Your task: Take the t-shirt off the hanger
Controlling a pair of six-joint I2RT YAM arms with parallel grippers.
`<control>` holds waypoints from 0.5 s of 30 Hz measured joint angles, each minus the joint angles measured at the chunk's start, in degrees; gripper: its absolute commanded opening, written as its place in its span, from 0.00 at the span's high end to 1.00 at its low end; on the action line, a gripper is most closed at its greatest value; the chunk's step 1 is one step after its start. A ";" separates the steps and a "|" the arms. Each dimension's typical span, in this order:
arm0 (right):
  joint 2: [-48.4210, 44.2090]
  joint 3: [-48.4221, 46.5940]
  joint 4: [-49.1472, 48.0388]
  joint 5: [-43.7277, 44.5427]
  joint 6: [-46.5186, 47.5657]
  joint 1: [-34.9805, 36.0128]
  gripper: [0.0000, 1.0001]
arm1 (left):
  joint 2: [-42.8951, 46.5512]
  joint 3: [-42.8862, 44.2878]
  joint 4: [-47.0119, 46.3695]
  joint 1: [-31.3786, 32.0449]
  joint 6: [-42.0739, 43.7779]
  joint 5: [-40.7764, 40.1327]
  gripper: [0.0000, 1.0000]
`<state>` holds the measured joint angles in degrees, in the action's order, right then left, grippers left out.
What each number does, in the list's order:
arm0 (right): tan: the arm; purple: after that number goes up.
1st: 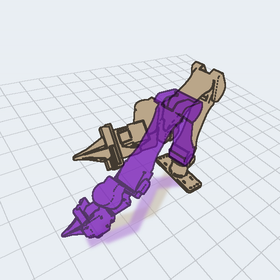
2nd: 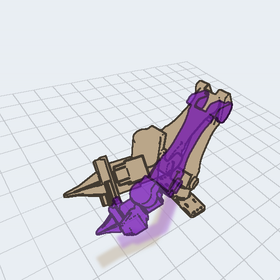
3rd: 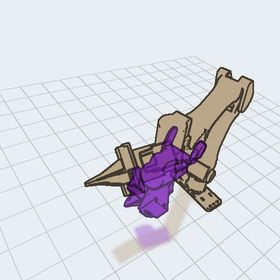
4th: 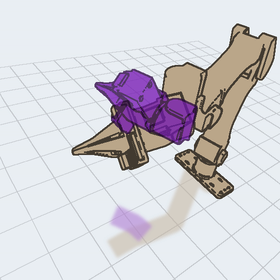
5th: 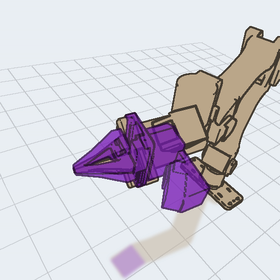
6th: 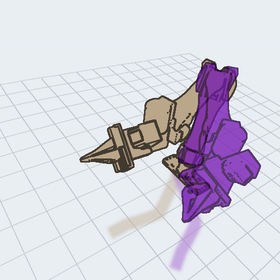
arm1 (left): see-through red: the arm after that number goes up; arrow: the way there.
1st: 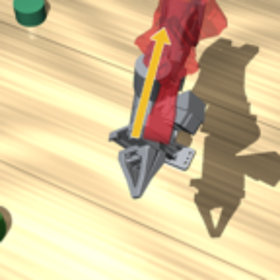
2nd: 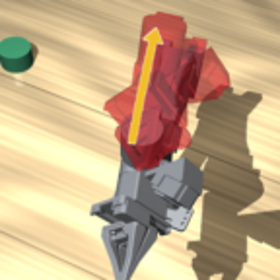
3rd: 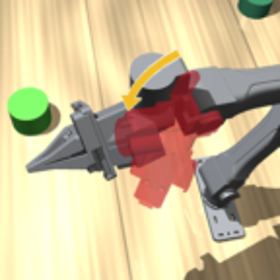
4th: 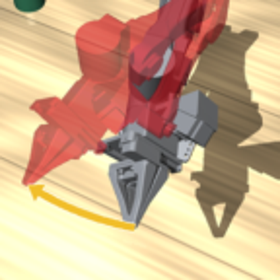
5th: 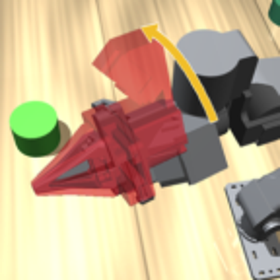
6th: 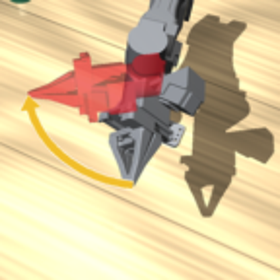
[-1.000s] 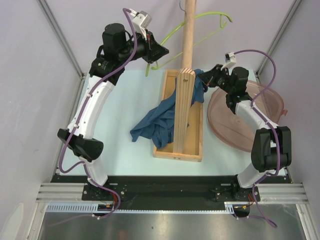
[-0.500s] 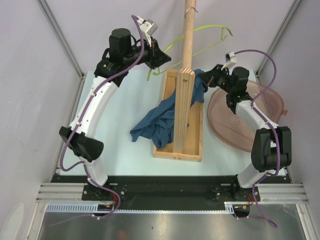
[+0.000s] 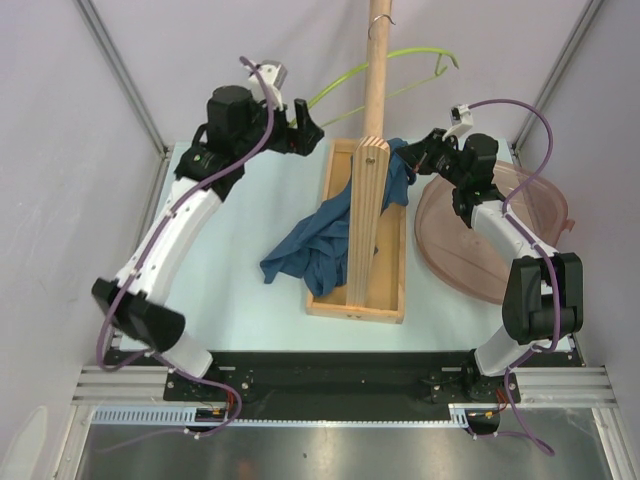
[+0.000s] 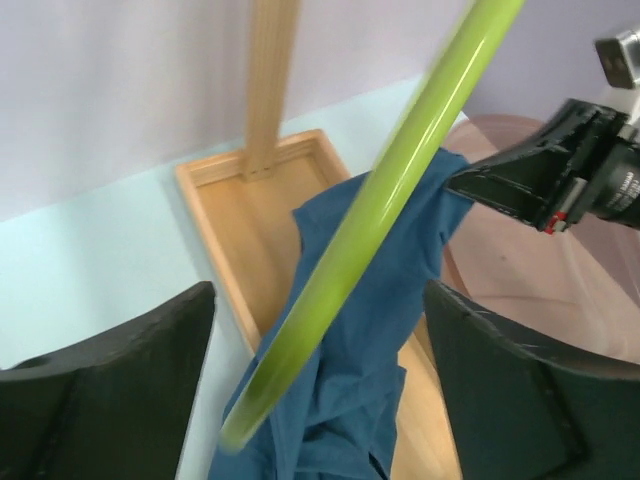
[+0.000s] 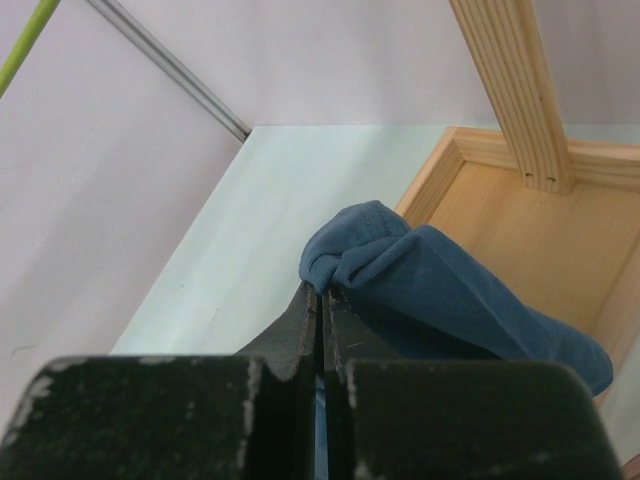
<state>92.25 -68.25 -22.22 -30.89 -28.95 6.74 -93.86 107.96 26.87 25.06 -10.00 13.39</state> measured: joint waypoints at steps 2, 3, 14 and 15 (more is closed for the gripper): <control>0.00 0.00 0.02 0.00 0.00 0.02 1.00 | 4.94 -5.70 -1.66 0.00 -0.85 -3.34 0.05; 0.00 0.00 0.04 0.00 0.00 0.04 1.00 | 8.15 -9.44 -2.73 0.00 -1.60 -5.60 0.05; 0.00 -1.60 4.04 2.19 1.49 3.63 1.00 | 43.58 -45.77 -10.49 0.00 -10.12 -21.42 0.05; 0.00 -2.16 4.87 2.64 1.92 4.28 1.00 | 45.72 -48.74 -10.95 0.00 -10.88 -22.10 0.05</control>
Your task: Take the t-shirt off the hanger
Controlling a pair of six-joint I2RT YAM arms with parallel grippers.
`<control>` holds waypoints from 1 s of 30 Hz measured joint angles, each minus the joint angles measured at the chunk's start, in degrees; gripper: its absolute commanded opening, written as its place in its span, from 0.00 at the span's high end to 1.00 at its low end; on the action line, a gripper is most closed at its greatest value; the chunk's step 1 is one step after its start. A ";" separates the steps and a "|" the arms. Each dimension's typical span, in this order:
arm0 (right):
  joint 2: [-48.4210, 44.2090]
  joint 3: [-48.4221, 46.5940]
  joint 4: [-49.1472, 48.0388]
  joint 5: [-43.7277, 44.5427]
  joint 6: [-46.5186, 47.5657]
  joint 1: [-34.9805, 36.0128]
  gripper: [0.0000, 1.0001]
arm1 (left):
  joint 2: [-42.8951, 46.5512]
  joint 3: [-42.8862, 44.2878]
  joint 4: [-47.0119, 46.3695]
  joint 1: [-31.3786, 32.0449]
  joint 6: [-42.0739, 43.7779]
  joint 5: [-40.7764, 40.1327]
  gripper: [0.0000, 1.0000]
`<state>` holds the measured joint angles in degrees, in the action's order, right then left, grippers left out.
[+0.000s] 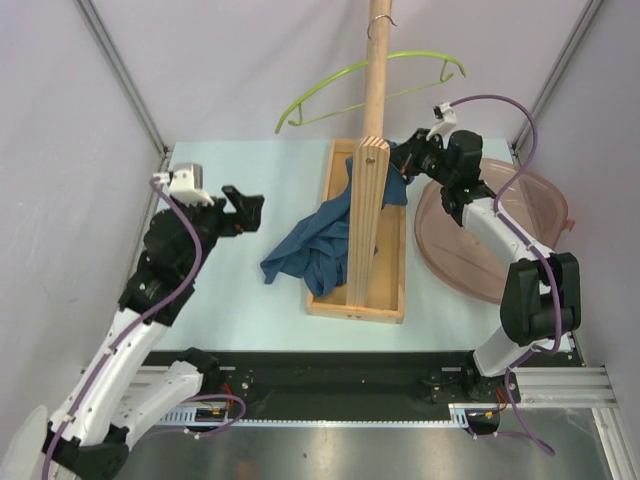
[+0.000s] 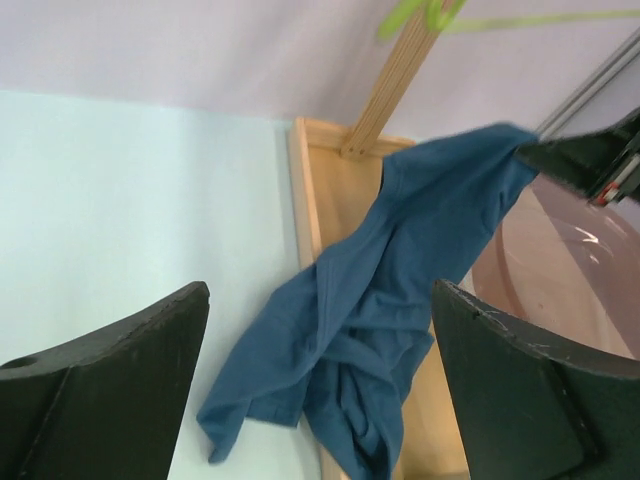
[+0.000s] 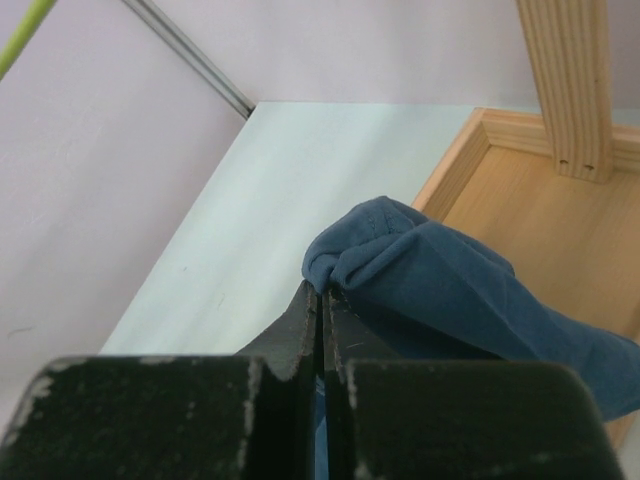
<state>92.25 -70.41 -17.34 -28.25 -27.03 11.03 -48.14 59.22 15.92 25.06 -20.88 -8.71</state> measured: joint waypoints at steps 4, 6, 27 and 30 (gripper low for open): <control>-0.13 -2.40 3.63 2.43 1.38 2.16 1.00 | 6.36 -9.86 -0.52 0.00 -2.64 -1.14 0.07; -0.63 -3.02 5.46 3.61 1.64 2.86 1.00 | 8.46 -13.73 -1.33 0.00 -3.91 -0.90 0.07; -8.46 9.77 20.13 6.29 8.22 18.75 0.00 | 1.07 -45.18 -35.36 1.66 -17.27 8.74 0.13; -8.44 11.19 20.48 7.54 9.77 18.56 0.01 | -2.82 -45.57 -40.02 2.95 -17.25 9.20 0.16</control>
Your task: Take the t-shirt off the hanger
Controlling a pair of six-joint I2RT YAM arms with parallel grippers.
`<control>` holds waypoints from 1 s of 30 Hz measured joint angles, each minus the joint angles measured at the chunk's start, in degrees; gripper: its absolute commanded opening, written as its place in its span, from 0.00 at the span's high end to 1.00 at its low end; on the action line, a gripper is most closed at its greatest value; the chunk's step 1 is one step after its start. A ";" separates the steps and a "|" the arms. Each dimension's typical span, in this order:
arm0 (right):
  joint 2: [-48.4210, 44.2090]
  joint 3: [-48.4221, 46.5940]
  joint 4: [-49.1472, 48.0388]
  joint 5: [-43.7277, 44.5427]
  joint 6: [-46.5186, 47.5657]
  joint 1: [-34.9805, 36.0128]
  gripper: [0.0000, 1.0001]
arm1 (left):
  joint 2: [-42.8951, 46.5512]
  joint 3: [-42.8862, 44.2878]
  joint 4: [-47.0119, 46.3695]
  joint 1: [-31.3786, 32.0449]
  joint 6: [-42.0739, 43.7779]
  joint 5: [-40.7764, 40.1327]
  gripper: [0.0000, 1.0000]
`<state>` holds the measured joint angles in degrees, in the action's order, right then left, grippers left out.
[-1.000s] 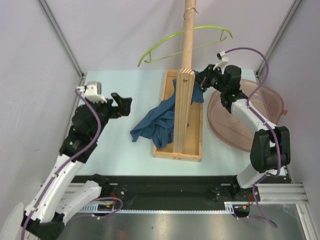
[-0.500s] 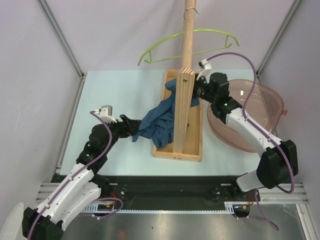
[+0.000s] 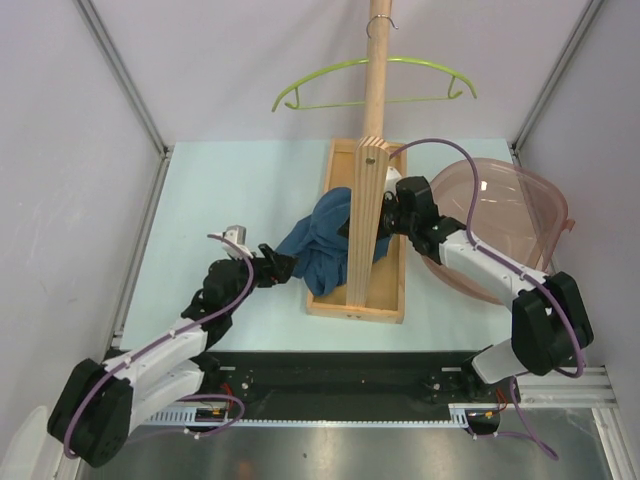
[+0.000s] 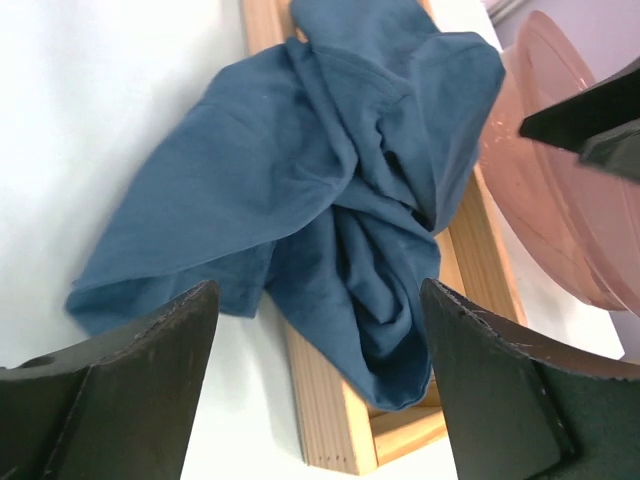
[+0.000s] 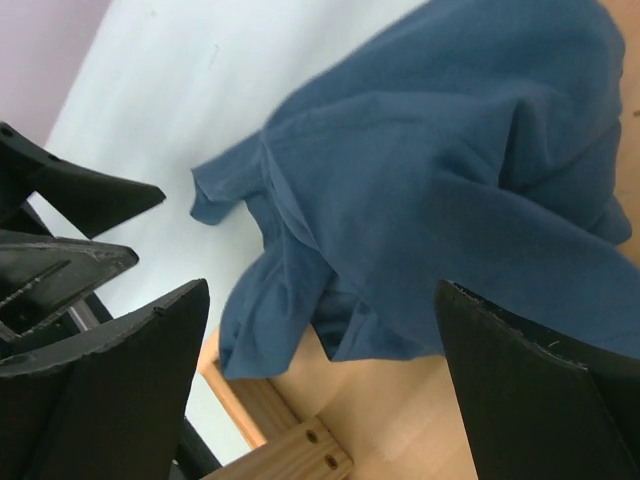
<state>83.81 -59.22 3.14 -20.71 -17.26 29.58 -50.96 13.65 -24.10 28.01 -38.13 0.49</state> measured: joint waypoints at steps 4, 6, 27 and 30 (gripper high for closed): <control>1.18 2.49 -2.19 0.11 1.36 0.07 0.00 | -4.55 -0.20 -5.90 1.27 0.11 0.81 0.23; 3.08 3.34 -3.69 0.15 1.95 0.33 0.00 | -6.43 -0.50 -8.90 1.68 0.20 1.29 0.32; 18.56 0.81 -11.10 0.57 9.99 3.93 0.06 | -22.49 5.68 -18.73 3.28 1.55 2.16 0.59; 21.40 -0.96 -10.34 1.90 10.03 3.96 0.32 | -21.33 2.99 -19.23 3.28 1.73 0.55 0.59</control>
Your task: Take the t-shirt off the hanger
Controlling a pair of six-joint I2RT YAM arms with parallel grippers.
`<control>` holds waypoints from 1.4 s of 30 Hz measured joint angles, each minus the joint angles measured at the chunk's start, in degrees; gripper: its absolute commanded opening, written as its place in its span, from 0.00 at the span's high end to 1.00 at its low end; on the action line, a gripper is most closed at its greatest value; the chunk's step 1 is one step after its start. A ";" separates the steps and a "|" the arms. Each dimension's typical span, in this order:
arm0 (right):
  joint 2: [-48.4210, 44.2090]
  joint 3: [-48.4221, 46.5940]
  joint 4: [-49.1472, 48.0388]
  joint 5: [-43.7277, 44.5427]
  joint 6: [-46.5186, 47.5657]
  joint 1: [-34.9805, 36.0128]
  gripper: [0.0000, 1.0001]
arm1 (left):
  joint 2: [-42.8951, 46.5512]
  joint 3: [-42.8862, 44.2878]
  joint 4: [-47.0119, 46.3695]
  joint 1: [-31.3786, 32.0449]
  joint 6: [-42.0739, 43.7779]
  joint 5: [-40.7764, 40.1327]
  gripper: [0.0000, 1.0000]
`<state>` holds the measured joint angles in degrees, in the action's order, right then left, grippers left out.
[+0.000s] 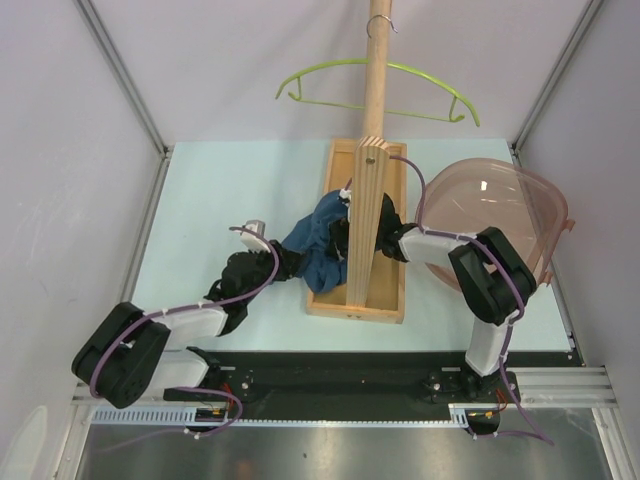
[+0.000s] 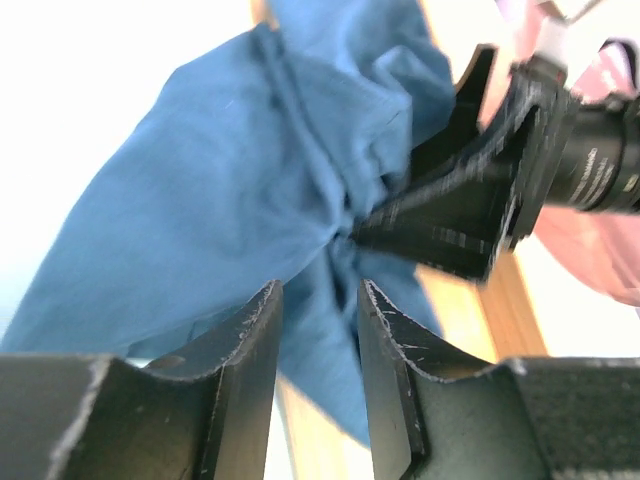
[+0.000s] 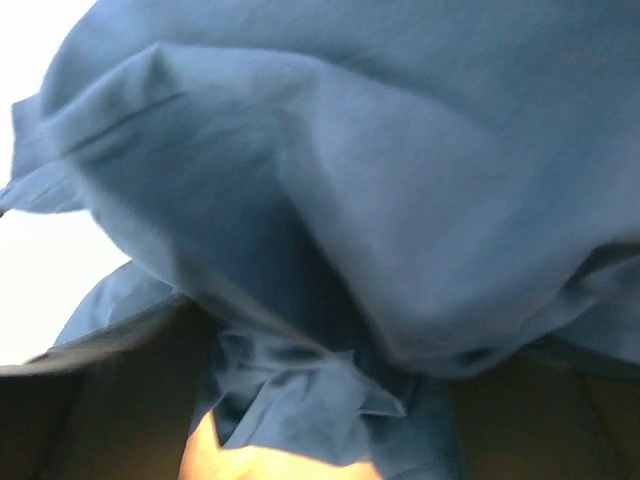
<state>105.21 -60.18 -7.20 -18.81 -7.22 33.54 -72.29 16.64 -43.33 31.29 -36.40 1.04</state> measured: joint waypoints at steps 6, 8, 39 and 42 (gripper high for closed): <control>1.40 -1.68 1.09 3.34 -0.20 0.26 0.83 | 1.33 -3.52 -1.97 0.11 -0.04 -2.73 0.60; 1.29 -1.68 1.07 3.96 -0.70 0.26 0.98 | 1.31 -3.85 -2.34 0.11 -0.07 -3.37 0.60; -52.63 6.84 15.28 20.17 -12.98 -13.40 1.00 | 1.31 -4.42 -5.44 0.48 -0.17 -5.38 0.60; -57.77 6.84 17.94 25.92 -13.11 -14.67 1.00 | 1.33 -4.66 -5.46 0.48 -0.20 -5.38 0.60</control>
<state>47.44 -53.34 10.74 7.11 -20.34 18.87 -70.96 11.99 -48.80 31.77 -36.60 -4.34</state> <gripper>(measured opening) 0.036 0.398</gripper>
